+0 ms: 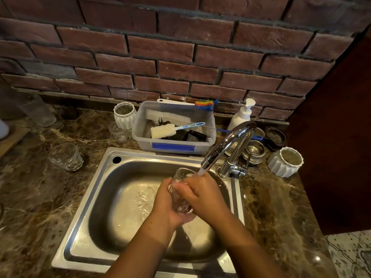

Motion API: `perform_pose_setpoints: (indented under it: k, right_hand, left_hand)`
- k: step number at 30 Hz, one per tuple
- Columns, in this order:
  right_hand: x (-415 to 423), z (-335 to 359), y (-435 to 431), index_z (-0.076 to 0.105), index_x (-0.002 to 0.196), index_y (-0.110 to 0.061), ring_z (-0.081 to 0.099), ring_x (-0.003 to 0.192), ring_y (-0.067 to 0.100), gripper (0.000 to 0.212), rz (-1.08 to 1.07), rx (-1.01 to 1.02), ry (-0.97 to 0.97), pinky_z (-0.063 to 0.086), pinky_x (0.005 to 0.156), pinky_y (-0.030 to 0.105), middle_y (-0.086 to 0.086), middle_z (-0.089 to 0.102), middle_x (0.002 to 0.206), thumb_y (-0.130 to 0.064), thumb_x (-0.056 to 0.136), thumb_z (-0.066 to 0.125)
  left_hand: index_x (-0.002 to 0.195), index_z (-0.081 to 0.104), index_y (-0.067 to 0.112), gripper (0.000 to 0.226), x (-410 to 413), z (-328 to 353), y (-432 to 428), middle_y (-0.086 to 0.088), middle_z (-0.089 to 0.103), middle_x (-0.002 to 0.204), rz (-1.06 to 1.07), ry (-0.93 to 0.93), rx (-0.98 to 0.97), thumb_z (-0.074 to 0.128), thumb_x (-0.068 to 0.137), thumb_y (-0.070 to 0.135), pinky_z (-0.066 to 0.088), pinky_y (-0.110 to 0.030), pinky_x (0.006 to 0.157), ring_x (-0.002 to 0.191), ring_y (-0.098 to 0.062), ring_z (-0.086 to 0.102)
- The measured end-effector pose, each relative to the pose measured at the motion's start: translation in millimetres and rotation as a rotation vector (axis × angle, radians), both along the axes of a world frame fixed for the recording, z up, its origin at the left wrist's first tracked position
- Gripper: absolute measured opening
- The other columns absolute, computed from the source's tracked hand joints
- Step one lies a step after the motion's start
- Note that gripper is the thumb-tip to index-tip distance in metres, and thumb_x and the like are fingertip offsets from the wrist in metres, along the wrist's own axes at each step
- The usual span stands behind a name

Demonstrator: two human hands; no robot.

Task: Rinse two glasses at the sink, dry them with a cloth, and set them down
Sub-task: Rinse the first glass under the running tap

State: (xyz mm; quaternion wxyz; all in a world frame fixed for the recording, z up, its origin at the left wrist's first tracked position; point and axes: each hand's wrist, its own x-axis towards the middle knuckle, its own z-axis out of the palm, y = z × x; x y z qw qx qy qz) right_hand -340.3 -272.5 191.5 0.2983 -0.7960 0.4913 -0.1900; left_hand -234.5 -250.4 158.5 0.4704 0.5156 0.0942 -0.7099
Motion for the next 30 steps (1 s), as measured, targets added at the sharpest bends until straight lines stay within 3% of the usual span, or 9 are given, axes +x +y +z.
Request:
perform_pose_setpoints:
  k: [4,8,10,12,17,20,23,26,30]
  right_hand:
    - [-16,-2,0,0.076,0.093,-0.022,0.070,0.081,0.007,0.023,0.025,0.132,-0.217,0.058,0.079,0.039,-0.005,0.075,0.085,-0.030,0.101,0.055]
    - [-17,-12,1,0.075,0.112,-0.022,0.070,0.108,0.017,0.025,-0.100,0.542,-0.551,0.054,0.097,0.041,0.003,0.076,0.111,-0.010,0.096,0.060]
    - [-18,-14,4,0.078,0.107,-0.018,0.071,0.109,0.022,0.026,-0.192,0.790,-0.874,0.053,0.094,0.036,0.010,0.076,0.112,-0.004,0.091,0.062]
    - [-19,-15,7,0.078,0.106,-0.019,0.071,0.109,0.022,0.025,-0.176,0.751,-0.900,0.054,0.093,0.034,0.010,0.076,0.112,-0.009,0.089,0.063]
    - [-19,-15,15,0.069,0.121,-0.032,0.060,0.108,-0.006,0.031,0.156,0.025,-0.121,0.043,0.091,0.008,-0.014,0.072,0.116,-0.022,0.094,0.061]
    - [-19,-13,16,0.068,0.123,-0.037,0.053,0.118,0.003,0.028,0.188,-0.025,0.112,0.036,0.094,0.009,-0.012,0.068,0.124,-0.032,0.097,0.060]
    - [-15,-12,24,0.068,0.120,-0.034,0.039,0.141,0.006,0.025,0.016,-0.001,0.079,0.033,0.116,0.029,-0.012,0.068,0.130,-0.028,0.097,0.062]
    - [-11,-13,32,0.065,0.110,-0.041,0.047,0.133,-0.002,0.019,-0.157,0.013,-0.008,0.013,0.127,0.041,-0.025,0.069,0.114,-0.027,0.098,0.062]
    - [-11,-8,40,0.065,0.100,-0.044,0.066,0.102,-0.004,0.030,-0.374,0.093,-0.422,0.052,0.101,0.028,-0.028,0.072,0.096,-0.015,0.093,0.068]
  left_hand:
    - [0.078,0.081,0.010,0.030,4,13,-7,-0.014,0.079,0.078,-0.067,-0.087,-0.109,0.067,0.092,0.033,0.061,-0.039,0.052,0.064,-0.025,0.078]
    - [0.086,0.072,0.018,0.022,3,9,-15,0.002,0.073,0.076,-0.147,-0.835,-0.473,0.056,0.101,0.020,0.055,-0.017,0.055,0.071,-0.013,0.071]
    - [0.085,0.071,0.021,0.023,8,5,-16,0.006,0.070,0.080,-0.222,-1.006,-0.651,0.056,0.100,0.014,0.052,-0.013,0.060,0.075,-0.010,0.067]
    - [0.087,0.071,0.021,0.024,13,4,-15,0.003,0.072,0.083,-0.313,-0.923,-0.707,0.053,0.102,0.015,0.053,-0.015,0.061,0.075,-0.008,0.068]
    - [0.093,0.080,0.014,0.036,19,5,-8,-0.012,0.077,0.088,-0.240,-0.214,-0.219,0.056,0.100,0.041,0.054,-0.029,0.059,0.070,-0.019,0.075]
    - [0.098,0.078,0.009,0.034,19,-1,-5,-0.016,0.079,0.096,-0.162,-0.057,-0.115,0.064,0.096,0.041,0.058,-0.031,0.057,0.075,-0.027,0.077]
    - [0.106,0.075,0.009,0.035,9,-3,-6,-0.015,0.080,0.096,-0.046,-0.134,-0.129,0.060,0.099,0.040,0.061,-0.032,0.059,0.078,-0.026,0.079]
    - [0.107,0.072,0.013,0.031,1,-6,-12,-0.014,0.080,0.094,0.025,-0.348,-0.188,0.055,0.102,0.039,0.060,-0.028,0.055,0.073,-0.021,0.078]
    - [0.118,0.067,0.012,0.030,2,-5,-17,-0.020,0.075,0.109,0.055,-0.432,-0.246,0.052,0.104,0.034,0.060,-0.032,0.062,0.088,-0.029,0.077]
